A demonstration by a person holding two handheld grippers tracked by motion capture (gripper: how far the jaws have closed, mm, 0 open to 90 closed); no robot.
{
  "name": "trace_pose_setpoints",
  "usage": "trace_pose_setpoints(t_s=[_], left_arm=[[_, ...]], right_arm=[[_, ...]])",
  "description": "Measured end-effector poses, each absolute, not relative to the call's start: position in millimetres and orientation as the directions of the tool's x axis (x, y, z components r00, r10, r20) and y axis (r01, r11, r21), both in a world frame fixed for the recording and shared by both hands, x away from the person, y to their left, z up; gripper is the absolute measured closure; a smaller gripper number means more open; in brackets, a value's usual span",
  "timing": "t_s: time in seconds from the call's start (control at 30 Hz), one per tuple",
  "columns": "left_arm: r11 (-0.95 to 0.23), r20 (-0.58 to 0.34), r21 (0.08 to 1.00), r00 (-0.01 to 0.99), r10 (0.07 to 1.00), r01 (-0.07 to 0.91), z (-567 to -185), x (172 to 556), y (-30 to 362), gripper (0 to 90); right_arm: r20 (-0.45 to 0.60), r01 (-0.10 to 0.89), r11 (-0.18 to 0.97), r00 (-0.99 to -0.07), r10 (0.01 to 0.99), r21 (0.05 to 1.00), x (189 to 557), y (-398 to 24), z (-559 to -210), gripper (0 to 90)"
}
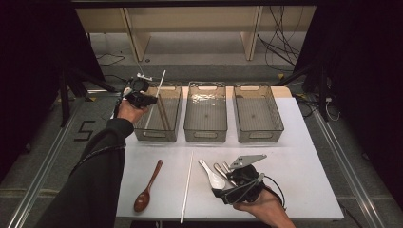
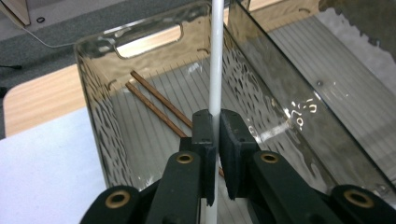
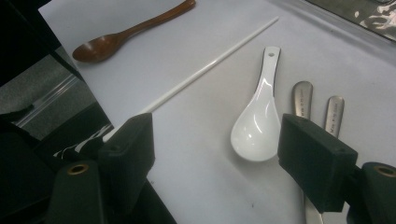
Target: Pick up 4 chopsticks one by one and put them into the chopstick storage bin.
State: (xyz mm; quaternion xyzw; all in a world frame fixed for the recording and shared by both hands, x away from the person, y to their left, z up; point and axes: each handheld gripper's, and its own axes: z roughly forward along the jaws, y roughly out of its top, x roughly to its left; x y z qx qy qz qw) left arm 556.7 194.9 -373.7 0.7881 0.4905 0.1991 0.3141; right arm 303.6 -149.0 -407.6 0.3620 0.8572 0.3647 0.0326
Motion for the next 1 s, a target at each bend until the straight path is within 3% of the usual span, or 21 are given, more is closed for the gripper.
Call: trace_pose_setpoints(t_s=[0.13, 0.3, 0.37, 0.6, 1.0], left_arm=[[-0.327, 0.013, 0.674, 0.432, 0.902, 0.662, -380.2, 557.2, 194.6, 83.0], [-0.317, -0.03, 0.654, 0.442, 0.896, 0.687, -378.8, 550.8, 192.4, 66.2], [-0.288, -0.086, 0.639, 0.438, 0.895, 0.713, -375.4, 544.9, 189.4, 56.7], [-0.293, -0.149, 0.604, 0.466, 0.872, 0.741, -367.9, 501.7, 173.0, 36.0], [-0.371, -0.153, 0.569, 0.538, 0.829, 0.734, -384.1, 424.7, 144.7, 26.5]], right_arm=[[0.209, 0.598, 0.472, -0.736, 0.644, 0.648, 303.5, -149.8, -407.2, 27.9], [0.209, 0.599, 0.471, -0.734, 0.646, 0.647, 303.6, -150.1, -407.1, 28.0], [0.209, 0.6, 0.472, -0.734, 0.647, 0.646, 303.8, -150.2, -407.1, 27.9], [0.206, 0.599, 0.466, -0.73, 0.651, 0.651, 303.3, -150.6, -406.5, 27.9], [0.201, 0.598, 0.467, -0.729, 0.654, 0.652, 302.5, -150.5, -405.3, 27.9]])
